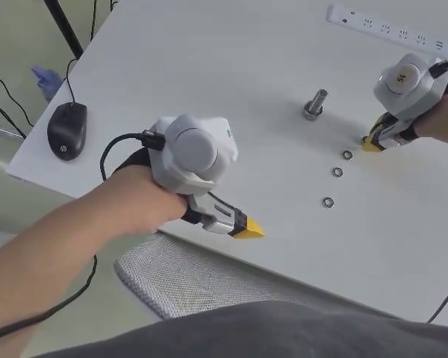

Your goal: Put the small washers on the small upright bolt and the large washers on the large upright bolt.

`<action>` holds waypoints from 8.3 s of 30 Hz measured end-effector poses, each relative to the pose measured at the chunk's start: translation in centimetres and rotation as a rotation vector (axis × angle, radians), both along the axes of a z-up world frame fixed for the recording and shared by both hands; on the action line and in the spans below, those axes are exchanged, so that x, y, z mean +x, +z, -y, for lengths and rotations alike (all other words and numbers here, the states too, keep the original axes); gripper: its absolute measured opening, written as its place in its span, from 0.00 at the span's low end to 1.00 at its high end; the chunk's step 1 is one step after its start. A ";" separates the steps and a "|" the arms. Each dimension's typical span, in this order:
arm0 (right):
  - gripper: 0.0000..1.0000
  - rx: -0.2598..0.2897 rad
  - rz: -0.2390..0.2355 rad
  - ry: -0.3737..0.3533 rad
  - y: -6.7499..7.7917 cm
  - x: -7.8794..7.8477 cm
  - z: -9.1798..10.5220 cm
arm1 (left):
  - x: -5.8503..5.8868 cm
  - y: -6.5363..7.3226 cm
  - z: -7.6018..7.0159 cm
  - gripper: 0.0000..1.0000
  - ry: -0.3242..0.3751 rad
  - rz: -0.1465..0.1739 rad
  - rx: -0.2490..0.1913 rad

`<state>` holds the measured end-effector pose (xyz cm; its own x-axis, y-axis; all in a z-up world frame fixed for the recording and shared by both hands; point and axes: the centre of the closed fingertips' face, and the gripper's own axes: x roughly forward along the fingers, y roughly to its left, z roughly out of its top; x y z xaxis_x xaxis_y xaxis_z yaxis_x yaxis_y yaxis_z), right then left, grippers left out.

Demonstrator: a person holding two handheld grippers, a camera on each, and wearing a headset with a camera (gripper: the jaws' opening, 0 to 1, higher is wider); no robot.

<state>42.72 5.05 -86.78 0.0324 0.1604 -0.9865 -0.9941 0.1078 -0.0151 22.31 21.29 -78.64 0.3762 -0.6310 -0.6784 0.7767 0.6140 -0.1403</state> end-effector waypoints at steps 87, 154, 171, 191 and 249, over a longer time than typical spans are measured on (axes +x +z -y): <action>0.26 0.058 0.027 0.041 0.6 -4.2 -2.7 | 1.4 3.0 0.2 0.97 0.099 0.101 -0.124; 0.13 0.035 0.005 -0.055 2.9 -4.6 -0.3 | 1.2 3.6 1.0 0.81 0.058 0.126 -0.102; 0.13 0.028 0.038 -0.107 4.9 -2.2 2.2 | 1.3 3.4 0.3 0.81 0.056 0.124 -0.078; 0.13 0.050 0.058 -0.100 5.5 0.5 0.2 | 1.0 2.6 -0.1 0.79 0.058 0.101 -0.065; 0.14 -0.006 0.035 -0.054 0.3 -0.2 -0.1 | 1.2 2.6 -0.1 0.90 0.083 0.112 -0.096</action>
